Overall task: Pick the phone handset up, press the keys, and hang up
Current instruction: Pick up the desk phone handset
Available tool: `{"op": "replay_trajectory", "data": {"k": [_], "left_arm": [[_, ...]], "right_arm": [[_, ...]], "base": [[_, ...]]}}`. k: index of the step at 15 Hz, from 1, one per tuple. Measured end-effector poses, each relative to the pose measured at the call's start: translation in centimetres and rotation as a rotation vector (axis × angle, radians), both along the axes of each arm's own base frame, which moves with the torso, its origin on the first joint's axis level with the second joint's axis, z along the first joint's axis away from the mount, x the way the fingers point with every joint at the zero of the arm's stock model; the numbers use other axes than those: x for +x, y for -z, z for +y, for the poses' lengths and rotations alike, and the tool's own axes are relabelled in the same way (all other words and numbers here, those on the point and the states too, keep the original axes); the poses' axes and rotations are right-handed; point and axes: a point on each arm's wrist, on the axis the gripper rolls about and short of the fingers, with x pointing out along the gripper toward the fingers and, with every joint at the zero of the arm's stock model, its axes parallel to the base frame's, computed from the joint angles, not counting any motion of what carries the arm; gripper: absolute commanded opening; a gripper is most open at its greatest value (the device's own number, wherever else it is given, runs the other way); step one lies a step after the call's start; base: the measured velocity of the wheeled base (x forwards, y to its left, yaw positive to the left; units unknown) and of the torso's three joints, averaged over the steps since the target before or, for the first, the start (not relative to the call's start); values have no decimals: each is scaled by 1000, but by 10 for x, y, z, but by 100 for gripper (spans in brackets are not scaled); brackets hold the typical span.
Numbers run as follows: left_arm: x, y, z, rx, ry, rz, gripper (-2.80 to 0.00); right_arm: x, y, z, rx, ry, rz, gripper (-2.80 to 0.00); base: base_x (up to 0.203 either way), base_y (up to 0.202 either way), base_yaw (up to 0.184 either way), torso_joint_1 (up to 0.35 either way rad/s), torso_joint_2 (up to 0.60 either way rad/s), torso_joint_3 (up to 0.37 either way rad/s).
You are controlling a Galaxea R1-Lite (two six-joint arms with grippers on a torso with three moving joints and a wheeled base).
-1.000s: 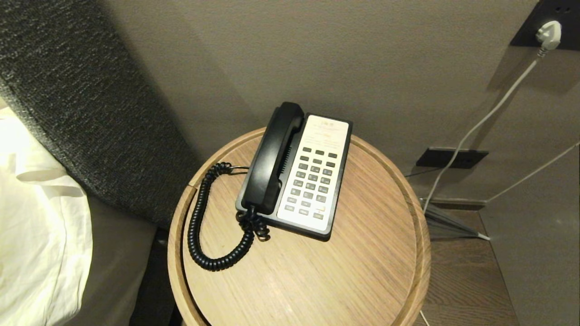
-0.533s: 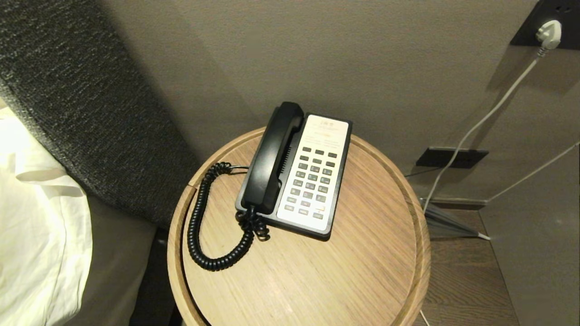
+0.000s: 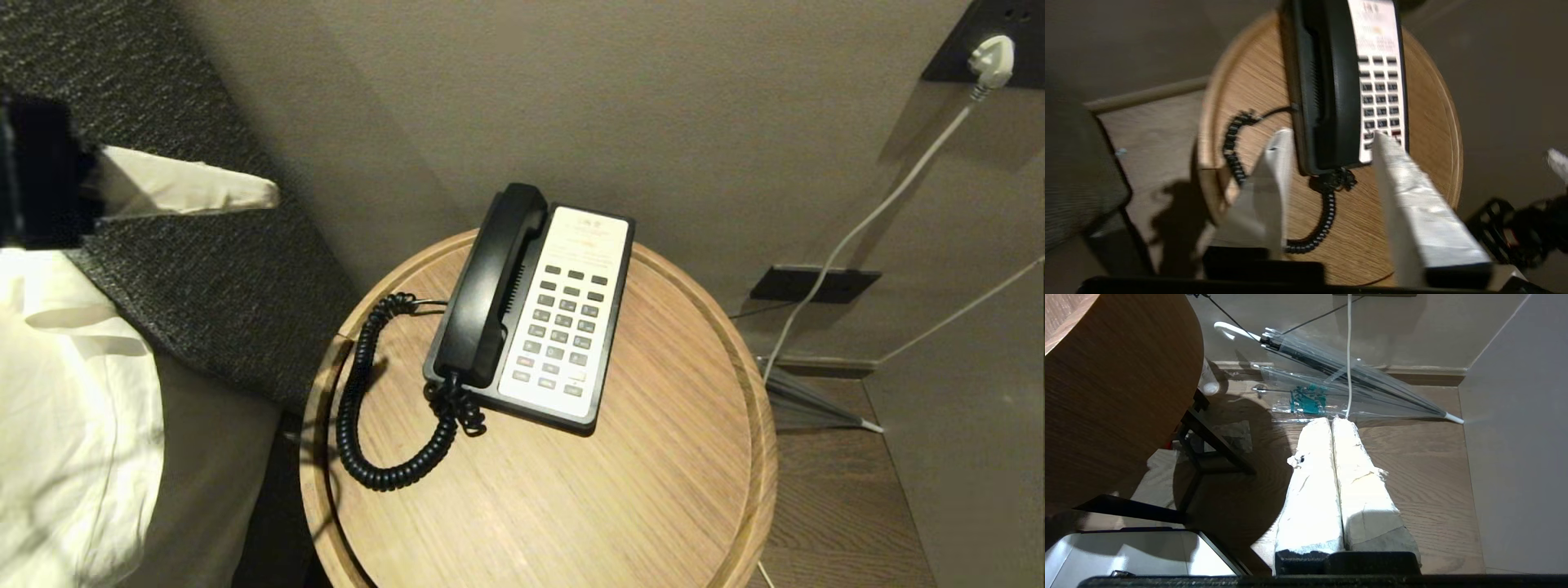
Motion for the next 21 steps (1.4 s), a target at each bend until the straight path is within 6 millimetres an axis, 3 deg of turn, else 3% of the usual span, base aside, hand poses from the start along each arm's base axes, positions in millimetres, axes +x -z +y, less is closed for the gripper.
{"op": "replay_trajectory", "data": {"k": [5,11,14,19,20,21], "left_arm": [[30,29,-58,163,-4,86,0],[45,46,-117,312,-59,73,0],[55,51,-137,355,-97,59,0],[68,60,-152,392,-129,67,0],[70,62,-153,398,-131,70,-280],[71,63,-154,401,-133,72,-280]], "right_arm": [[0,0,0,0,0,0,-280],[0,0,0,0,0,0,-280],[0,0,0,0,0,0,-280],[0,0,0,1,1,0,-280],[0,0,0,0,1,0,-280],[0,0,0,0,1,0,-280]], "base": [[0,0,0,0,0,0],[0,0,0,0,0,0],[0,0,0,0,0,0],[0,0,0,0,0,0],[0,0,0,0,0,0],[0,0,0,0,0,0]]}}
